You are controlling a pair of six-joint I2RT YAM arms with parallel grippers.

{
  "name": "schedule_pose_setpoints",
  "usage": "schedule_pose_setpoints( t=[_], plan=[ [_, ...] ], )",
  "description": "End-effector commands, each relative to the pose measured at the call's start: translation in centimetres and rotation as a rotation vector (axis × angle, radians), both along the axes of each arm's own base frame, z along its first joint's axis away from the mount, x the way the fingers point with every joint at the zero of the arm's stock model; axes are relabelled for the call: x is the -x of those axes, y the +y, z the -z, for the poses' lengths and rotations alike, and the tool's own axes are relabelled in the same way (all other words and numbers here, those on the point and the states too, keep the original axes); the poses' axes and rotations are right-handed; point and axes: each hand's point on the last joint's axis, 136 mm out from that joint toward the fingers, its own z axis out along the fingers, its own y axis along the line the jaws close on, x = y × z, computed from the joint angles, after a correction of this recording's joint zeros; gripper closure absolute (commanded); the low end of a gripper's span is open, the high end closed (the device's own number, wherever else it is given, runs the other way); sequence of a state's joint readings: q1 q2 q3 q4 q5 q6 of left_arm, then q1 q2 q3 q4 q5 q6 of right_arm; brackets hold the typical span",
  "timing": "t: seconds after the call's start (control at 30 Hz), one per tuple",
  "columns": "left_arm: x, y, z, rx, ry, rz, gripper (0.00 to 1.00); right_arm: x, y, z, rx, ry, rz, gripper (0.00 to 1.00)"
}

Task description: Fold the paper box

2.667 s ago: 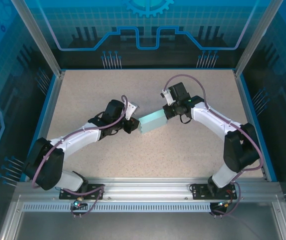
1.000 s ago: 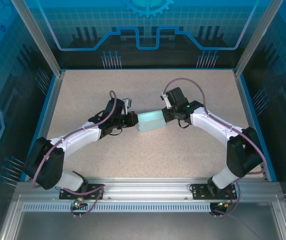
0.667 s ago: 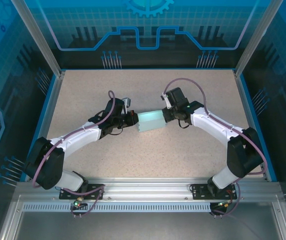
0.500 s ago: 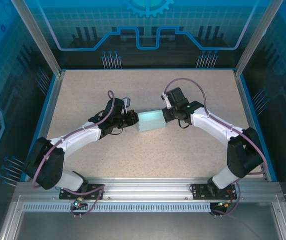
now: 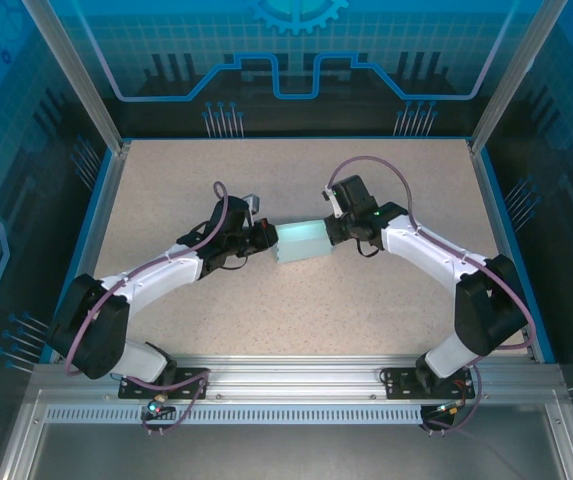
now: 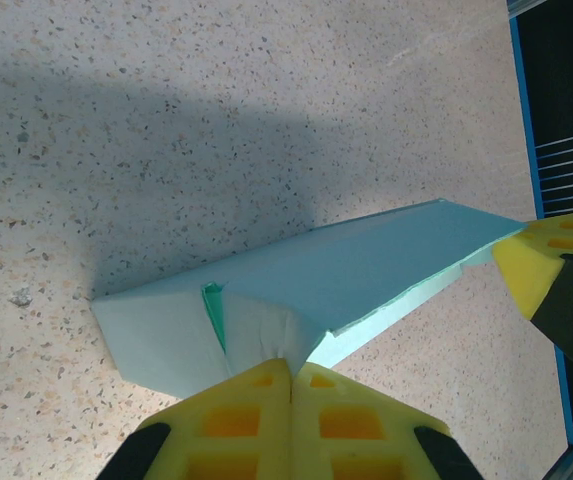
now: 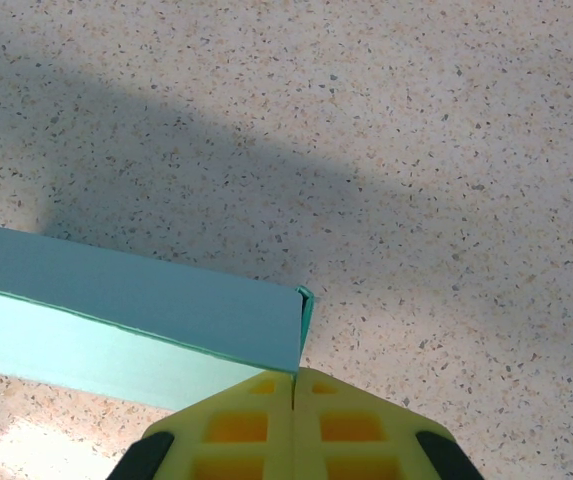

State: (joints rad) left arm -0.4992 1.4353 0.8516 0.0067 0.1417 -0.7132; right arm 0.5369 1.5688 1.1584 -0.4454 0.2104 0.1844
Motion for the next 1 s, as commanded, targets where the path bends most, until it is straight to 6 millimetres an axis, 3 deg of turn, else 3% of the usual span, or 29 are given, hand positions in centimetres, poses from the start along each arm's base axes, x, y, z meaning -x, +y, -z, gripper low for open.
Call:
schedule_pose_setpoints(
  t=[0.0, 0.77, 0.97],
  plan=[
    [-0.5, -0.6, -1.0, 0.056, -0.035, -0.011, 1.00, 1.7, 0.9, 0.5, -0.002, 0.038, -0.033, 1.00],
    [-0.5, -0.1, -0.5, 0.040, -0.032, -0.036, 1.00, 1.8, 0.7, 0.5, 0.026, 0.031, -0.029, 1.00],
    [0.3, 1.6, 2.0, -0.087, -0.031, -0.033, 1.00, 1.6, 0.3, 0.6, 0.048, 0.023, -0.019, 1.00]
  ],
)
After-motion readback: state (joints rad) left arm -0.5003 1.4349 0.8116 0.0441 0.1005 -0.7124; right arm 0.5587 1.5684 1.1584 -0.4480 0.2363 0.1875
